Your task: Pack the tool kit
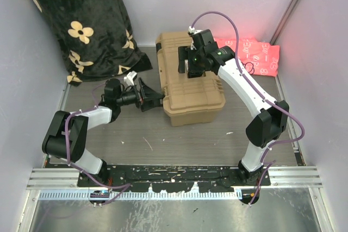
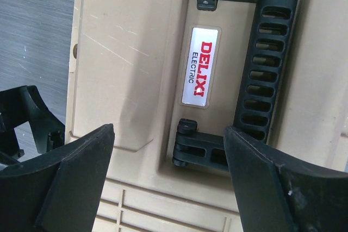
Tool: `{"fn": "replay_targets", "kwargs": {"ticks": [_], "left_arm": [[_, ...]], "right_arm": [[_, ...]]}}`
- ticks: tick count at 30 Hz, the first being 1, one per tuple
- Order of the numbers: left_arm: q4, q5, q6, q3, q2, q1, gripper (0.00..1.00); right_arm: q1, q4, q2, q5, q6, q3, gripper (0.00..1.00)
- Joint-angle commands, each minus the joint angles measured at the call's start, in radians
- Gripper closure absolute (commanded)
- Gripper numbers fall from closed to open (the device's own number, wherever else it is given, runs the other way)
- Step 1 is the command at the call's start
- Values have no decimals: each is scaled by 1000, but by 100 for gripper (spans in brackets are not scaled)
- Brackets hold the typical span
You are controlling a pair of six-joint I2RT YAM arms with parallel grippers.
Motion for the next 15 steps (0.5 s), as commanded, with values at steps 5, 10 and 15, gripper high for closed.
{"fn": "replay_targets", "kwargs": {"ticks": [5,10,15], "left_arm": [[194,45,-108,17,-29,0,2],[241,51,-140,18,-16,-7,2],[271,60,-156,19,5,-25,2]], "right_arm": [[5,-59,-23,-14,15,2,14],[5,-66,-13,-19,17,18,14],[5,-74,-21,-15,19,13,14]]}}
